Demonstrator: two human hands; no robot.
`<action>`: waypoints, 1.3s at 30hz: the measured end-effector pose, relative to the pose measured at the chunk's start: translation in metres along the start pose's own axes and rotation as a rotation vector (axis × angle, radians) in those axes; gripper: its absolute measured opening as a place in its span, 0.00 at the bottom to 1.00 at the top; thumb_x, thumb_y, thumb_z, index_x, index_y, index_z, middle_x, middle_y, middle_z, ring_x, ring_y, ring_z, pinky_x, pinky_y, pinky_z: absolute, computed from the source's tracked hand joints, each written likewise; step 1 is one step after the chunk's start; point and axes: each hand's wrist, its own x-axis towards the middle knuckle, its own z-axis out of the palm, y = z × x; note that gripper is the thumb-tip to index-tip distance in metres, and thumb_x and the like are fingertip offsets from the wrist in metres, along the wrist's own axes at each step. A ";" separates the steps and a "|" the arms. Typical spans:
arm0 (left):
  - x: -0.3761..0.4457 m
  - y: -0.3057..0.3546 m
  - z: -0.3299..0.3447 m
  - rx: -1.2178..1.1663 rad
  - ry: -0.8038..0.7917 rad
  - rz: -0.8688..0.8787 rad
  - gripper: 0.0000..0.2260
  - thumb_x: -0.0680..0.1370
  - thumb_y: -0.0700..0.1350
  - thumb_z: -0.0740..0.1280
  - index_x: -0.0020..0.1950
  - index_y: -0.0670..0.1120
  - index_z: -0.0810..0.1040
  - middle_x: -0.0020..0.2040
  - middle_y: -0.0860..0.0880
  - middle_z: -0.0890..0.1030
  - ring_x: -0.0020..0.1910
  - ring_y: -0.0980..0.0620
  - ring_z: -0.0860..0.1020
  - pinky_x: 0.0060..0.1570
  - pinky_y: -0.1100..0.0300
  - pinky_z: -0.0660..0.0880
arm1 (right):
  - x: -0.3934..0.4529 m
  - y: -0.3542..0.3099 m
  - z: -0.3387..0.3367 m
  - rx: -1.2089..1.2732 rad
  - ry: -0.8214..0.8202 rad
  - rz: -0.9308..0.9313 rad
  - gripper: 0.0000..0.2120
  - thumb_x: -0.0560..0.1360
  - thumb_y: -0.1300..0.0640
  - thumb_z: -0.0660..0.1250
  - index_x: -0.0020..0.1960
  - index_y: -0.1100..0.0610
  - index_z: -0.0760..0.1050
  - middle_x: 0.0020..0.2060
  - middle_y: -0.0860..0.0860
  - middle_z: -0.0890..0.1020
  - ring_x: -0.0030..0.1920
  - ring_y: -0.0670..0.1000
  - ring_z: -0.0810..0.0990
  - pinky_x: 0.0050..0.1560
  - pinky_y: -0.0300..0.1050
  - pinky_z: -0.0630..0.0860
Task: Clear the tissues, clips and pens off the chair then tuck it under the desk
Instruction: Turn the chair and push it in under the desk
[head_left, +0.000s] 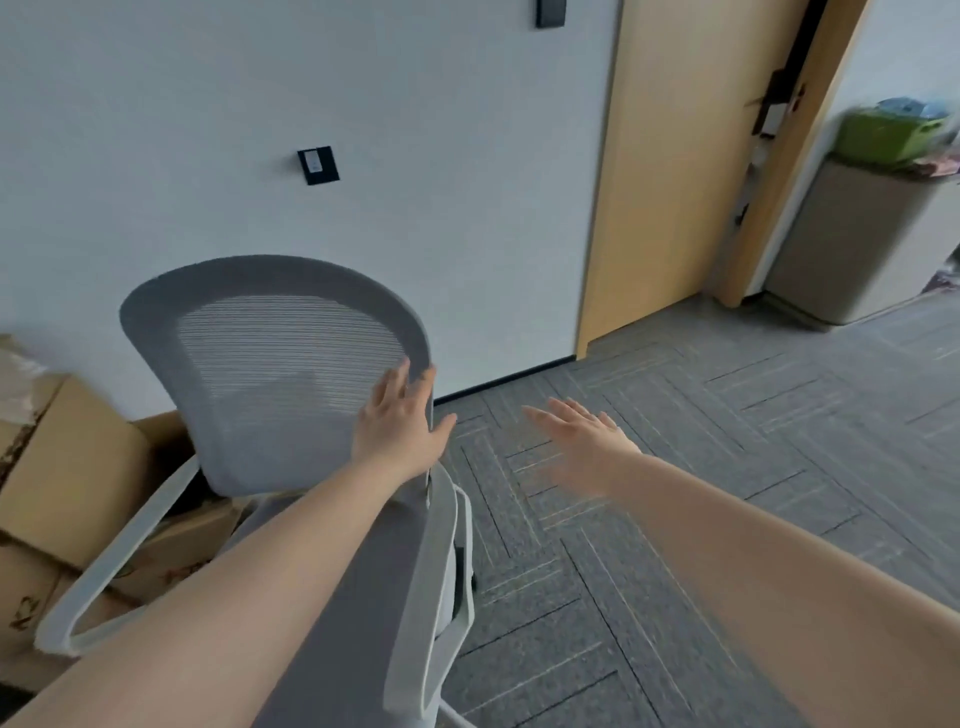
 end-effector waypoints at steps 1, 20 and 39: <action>0.018 0.007 -0.005 -0.009 0.060 -0.002 0.30 0.78 0.60 0.56 0.77 0.55 0.50 0.79 0.50 0.46 0.78 0.46 0.46 0.74 0.45 0.53 | 0.015 0.010 -0.011 -0.007 0.014 -0.001 0.37 0.77 0.48 0.64 0.77 0.41 0.44 0.78 0.50 0.47 0.78 0.51 0.43 0.77 0.58 0.44; 0.202 0.000 -0.076 0.046 0.319 -0.669 0.32 0.77 0.62 0.56 0.77 0.54 0.49 0.79 0.49 0.45 0.78 0.46 0.42 0.75 0.46 0.50 | 0.309 -0.007 -0.158 -0.086 0.032 -0.633 0.37 0.78 0.47 0.63 0.76 0.41 0.41 0.79 0.50 0.47 0.78 0.51 0.44 0.77 0.56 0.48; 0.259 -0.056 -0.094 0.083 0.338 -1.219 0.35 0.78 0.57 0.60 0.78 0.52 0.44 0.79 0.47 0.43 0.78 0.44 0.44 0.74 0.44 0.53 | 0.470 -0.184 -0.160 -0.209 -0.094 -1.272 0.39 0.77 0.50 0.64 0.76 0.40 0.40 0.78 0.50 0.48 0.78 0.52 0.45 0.77 0.57 0.49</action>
